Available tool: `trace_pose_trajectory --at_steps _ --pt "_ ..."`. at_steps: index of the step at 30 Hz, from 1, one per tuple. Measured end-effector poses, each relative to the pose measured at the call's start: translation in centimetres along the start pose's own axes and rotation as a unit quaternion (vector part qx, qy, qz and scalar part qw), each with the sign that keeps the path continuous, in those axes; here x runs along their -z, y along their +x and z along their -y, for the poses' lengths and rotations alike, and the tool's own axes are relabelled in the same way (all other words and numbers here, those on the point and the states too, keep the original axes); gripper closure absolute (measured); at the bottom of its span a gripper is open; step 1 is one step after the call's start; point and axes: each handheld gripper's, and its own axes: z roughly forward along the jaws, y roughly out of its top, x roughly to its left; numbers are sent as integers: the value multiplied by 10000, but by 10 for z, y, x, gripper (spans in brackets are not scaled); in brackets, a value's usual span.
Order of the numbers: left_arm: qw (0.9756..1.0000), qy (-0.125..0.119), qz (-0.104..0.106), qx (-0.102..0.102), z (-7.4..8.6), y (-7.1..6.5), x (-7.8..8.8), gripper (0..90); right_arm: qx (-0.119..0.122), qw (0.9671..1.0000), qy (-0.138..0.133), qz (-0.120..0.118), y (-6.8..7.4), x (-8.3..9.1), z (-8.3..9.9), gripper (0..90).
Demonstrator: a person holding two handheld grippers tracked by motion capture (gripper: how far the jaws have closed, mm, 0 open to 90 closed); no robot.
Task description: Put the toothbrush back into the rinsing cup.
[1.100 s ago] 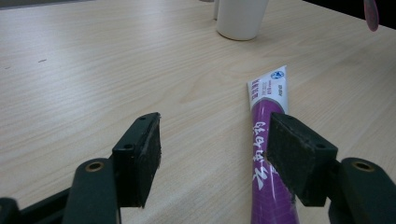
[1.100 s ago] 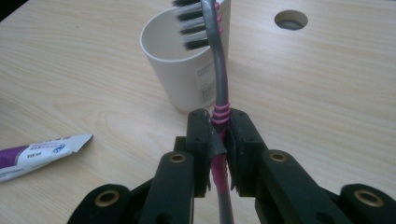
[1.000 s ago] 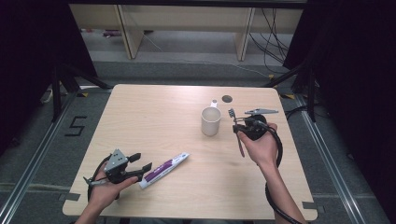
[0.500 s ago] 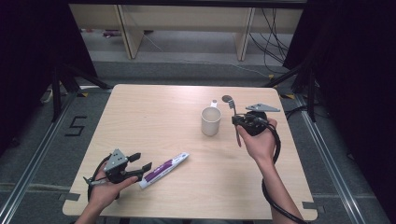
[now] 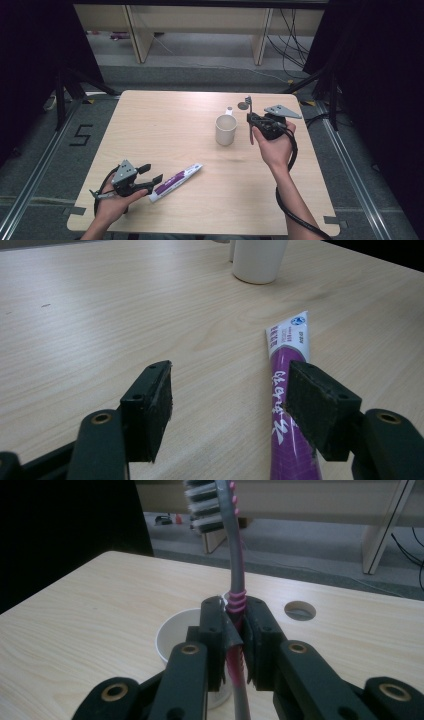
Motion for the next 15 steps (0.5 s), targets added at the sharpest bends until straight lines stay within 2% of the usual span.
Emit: trace_pose_trajectory --at_steps 3,4,5,7,9,15 --pt "10000 -21 33 1 0 0 -1 348 -8 10000 -77 14 1 -1 -1 803" --pt "10000 -1 3 -3 0 0 0 348 74 9998 -194 7 0 -2 -2 803" --pt "10000 -1 3 -3 0 0 0 349 74 9998 -194 7 0 -2 -2 803" --pt "10000 -12 1 8 0 0 0 348 -2 9998 -178 11 2 -3 -4 803" --pt "10000 -27 31 2 0 0 -1 348 -16 9994 -341 -27 2 -5 -6 803" --pt "10000 -28 42 9 0 0 -1 349 -88 9987 -492 -26 2 -9 -11 803"
